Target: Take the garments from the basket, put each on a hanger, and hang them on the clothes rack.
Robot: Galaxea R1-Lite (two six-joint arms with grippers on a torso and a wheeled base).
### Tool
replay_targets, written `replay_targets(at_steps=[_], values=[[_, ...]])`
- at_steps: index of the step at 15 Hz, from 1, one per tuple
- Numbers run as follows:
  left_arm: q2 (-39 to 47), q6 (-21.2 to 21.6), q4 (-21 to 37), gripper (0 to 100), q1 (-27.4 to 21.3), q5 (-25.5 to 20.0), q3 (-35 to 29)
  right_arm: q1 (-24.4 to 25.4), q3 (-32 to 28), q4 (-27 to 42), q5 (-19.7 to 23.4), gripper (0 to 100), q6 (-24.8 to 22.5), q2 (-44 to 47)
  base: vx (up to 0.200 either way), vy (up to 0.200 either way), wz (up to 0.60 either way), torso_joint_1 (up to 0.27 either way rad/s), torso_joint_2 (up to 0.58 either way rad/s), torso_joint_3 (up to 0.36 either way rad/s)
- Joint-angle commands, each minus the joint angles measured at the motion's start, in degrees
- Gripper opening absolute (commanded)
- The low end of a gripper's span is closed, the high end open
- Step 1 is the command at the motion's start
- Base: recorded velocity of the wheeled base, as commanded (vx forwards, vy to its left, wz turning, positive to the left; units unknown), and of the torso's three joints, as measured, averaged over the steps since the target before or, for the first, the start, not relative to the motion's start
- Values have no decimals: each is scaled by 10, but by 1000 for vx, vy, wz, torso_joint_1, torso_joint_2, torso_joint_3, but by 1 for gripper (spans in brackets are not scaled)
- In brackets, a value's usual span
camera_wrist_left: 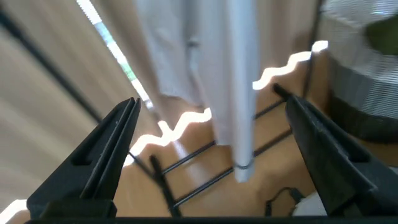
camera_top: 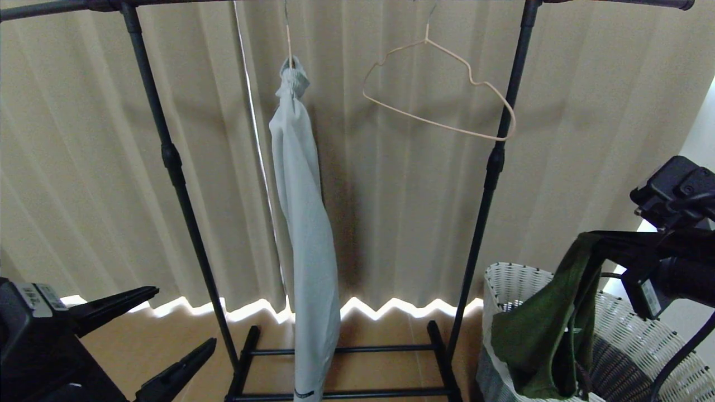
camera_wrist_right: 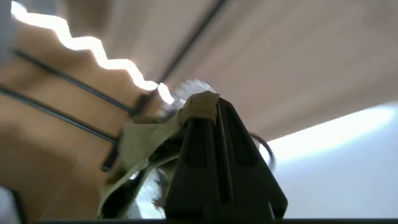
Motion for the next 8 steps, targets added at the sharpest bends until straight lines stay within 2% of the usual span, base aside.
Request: replay_targets(at_steps=[1, 2, 3, 4, 6, 8], values=[[23, 1, 0, 100, -53, -1, -23, 34, -3, -2, 23, 0, 3, 0, 0, 0, 0, 0, 0, 0], [46, -1, 1, 100, -91, -2, -41, 57, -16, -3, 35, 0, 3, 0, 0, 0, 0, 0, 0, 0], [54, -3, 0, 100, -104, -1, -48, 66, -20, -4, 35, 0, 3, 1, 0, 0, 0, 0, 0, 0], [102, -14, 0, 100, -158, 0, -77, 96, -39, -5, 41, 0, 28, 3, 0, 0, 0, 0, 0, 0], [164, -52, 0, 100, -204, 1, -123, 131, -60, -5, 65, 0, 90, 12, 0, 0, 0, 0, 0, 0], [215, -71, 1, 100, -234, 4, -170, 154, -75, -6, 81, 0, 112, 13, 0, 0, 0, 0, 0, 0]])
